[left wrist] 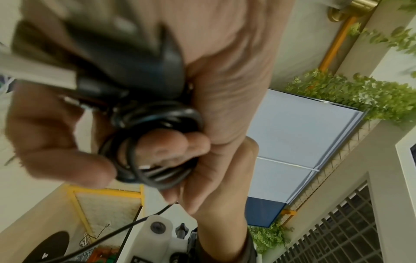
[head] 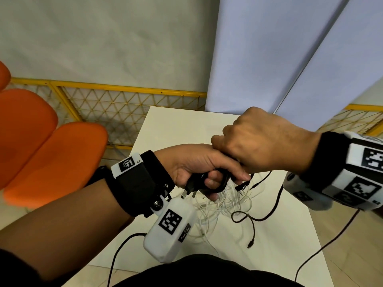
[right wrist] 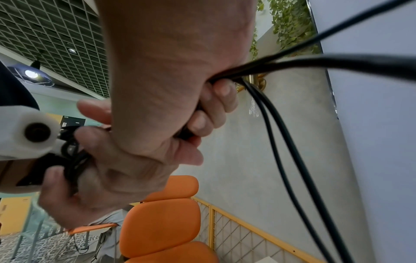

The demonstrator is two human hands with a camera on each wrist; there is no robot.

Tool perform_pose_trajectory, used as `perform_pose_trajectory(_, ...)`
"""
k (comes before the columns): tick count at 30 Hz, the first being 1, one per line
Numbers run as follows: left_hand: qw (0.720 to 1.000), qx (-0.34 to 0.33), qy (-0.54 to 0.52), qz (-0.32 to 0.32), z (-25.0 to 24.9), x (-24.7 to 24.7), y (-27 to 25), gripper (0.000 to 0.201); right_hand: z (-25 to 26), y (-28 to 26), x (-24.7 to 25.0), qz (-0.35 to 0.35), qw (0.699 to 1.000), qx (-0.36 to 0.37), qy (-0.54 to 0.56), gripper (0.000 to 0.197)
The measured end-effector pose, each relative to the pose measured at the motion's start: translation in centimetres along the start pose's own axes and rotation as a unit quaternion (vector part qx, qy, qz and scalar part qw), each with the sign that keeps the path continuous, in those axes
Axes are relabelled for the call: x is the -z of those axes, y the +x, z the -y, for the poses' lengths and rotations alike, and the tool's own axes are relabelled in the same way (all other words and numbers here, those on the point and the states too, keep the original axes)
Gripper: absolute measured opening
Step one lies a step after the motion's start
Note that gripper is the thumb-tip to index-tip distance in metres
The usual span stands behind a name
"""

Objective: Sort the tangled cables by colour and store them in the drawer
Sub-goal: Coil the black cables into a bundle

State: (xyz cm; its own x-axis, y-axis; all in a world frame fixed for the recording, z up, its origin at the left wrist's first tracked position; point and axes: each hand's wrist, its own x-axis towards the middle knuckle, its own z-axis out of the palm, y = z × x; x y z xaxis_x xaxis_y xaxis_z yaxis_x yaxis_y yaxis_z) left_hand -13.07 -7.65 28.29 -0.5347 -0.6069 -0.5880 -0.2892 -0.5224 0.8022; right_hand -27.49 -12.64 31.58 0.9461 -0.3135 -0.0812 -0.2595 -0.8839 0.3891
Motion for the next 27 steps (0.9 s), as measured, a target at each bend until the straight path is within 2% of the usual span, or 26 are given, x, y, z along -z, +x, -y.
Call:
perform_pose_trajectory(3, 0.999, -0.014, -0.001, -0.046, 0.12, -0.2, 0.17, 0.025, -0.38, 0.14, -0.05, 0.006, 1.0, -0.005, -0.014, 0.035)
perform_pose_trajectory(6, 0.998, -0.015, -0.005, -0.062, 0.26, -0.27, 0.36, 0.025, -0.62, 0.2, -0.48, -0.002, 1.0, 0.005, -0.015, 0.035)
perform_pose_trajectory(13, 0.999, 0.004, -0.026, -0.046, -0.37, -0.16, 0.03, 0.022, -0.93, 0.31, -0.54, -0.012, 1.0, 0.004, -0.011, 0.03)
perform_pose_trajectory(27, 0.998, -0.024, -0.05, -0.014, 0.37, 0.12, 0.33, 0.017, -0.8, 0.35, -0.5, -0.008, 1.0, 0.017, -0.001, 0.029)
